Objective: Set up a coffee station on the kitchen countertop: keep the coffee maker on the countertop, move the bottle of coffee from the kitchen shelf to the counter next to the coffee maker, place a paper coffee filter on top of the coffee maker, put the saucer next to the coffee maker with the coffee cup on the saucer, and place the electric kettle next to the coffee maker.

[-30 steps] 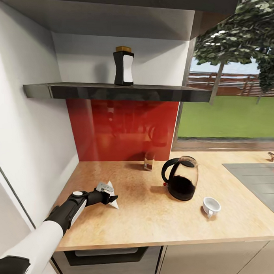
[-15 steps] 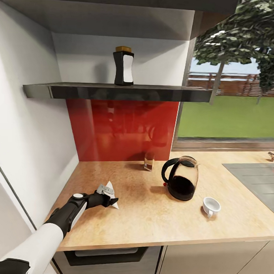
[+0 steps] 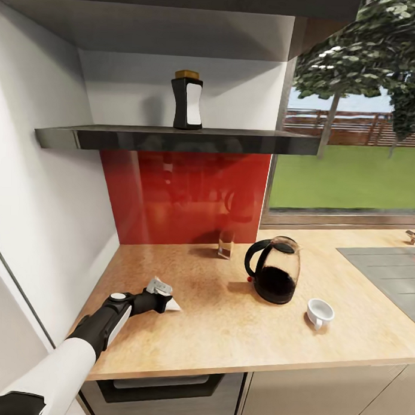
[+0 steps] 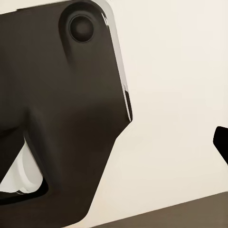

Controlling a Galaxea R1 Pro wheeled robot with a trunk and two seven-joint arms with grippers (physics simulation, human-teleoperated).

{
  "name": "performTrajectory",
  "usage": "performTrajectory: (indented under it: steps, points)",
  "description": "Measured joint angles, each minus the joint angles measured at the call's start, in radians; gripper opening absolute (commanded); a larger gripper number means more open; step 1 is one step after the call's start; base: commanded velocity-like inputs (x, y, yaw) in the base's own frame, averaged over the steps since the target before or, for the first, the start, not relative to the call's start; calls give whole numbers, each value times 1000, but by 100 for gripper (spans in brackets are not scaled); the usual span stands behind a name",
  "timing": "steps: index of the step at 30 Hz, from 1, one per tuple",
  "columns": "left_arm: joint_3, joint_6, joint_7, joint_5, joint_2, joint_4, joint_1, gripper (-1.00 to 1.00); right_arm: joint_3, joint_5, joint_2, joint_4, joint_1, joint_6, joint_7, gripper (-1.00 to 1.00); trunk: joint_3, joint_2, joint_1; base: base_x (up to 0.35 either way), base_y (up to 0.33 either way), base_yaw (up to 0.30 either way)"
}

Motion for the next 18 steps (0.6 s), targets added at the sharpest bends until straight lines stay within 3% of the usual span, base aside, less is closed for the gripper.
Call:
performTrajectory:
  steps: [18]
  points:
    - [-1, -2, 1, -7, 0, -4, 0, -100, 0, 0, 0, 0, 0, 0, 0, 100, 0, 0, 0, 0, 0, 0]
